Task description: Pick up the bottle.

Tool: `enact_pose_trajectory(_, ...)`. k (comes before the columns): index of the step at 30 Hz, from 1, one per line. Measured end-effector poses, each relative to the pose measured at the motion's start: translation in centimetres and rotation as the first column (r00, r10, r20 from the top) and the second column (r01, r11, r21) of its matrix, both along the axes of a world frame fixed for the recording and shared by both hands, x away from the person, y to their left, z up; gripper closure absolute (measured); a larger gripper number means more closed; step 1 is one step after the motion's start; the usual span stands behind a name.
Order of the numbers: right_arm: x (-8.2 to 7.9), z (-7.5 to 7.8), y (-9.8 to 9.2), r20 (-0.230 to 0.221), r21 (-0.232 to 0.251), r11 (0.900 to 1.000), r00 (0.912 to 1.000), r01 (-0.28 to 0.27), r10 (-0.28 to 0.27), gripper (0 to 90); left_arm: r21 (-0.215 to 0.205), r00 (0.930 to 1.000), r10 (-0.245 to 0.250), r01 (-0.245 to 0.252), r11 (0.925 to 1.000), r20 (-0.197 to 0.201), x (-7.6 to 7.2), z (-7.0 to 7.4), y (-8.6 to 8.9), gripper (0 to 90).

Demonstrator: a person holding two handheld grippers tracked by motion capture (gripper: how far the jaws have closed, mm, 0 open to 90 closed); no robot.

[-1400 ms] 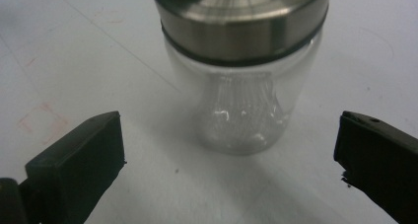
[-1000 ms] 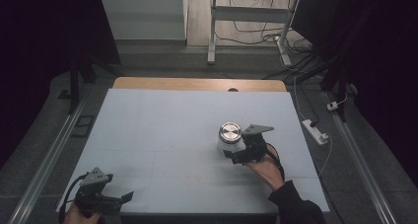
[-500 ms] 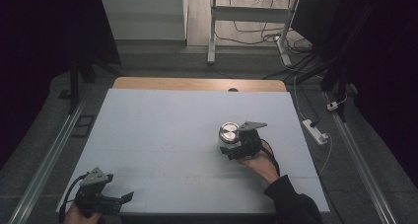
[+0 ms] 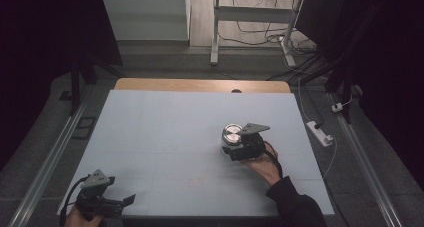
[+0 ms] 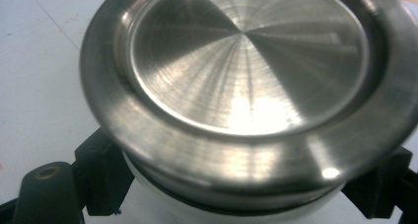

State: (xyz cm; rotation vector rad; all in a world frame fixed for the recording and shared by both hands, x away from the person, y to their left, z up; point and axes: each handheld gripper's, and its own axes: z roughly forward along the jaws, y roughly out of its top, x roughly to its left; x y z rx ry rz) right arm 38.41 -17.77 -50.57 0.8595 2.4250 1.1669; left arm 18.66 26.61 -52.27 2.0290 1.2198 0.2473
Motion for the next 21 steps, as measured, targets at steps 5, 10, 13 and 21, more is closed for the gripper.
enact_pose_trajectory(5,0.0,0.1,-0.1,-0.002,0.006,1.000,1.0000,0.005,-0.005,15.0,-0.003,1.0000,-0.003,0.003,1.0000,-0.002,0.0,0.0,0.0,0.3)
enact_pose_trajectory(10,-0.1,0.4,-0.1,-0.002,0.015,1.000,1.0000,0.002,-0.002,15.0,-0.006,1.0000,-0.003,0.003,1.0000,0.000,0.0,0.0,0.0,0.3)
enact_pose_trajectory(13,-0.5,0.9,0.0,0.008,0.025,1.000,0.9999,-0.006,0.006,15.0,-0.007,1.0000,-0.004,0.004,1.0000,0.000,0.0,0.0,0.0,0.3)
enact_pose_trajectory(21,-1.7,2.0,1.0,0.029,0.029,0.998,0.9979,-0.059,0.058,15.0,-0.012,1.0000,-0.005,0.005,0.9999,0.000,0.0,0.0,0.1,0.4)
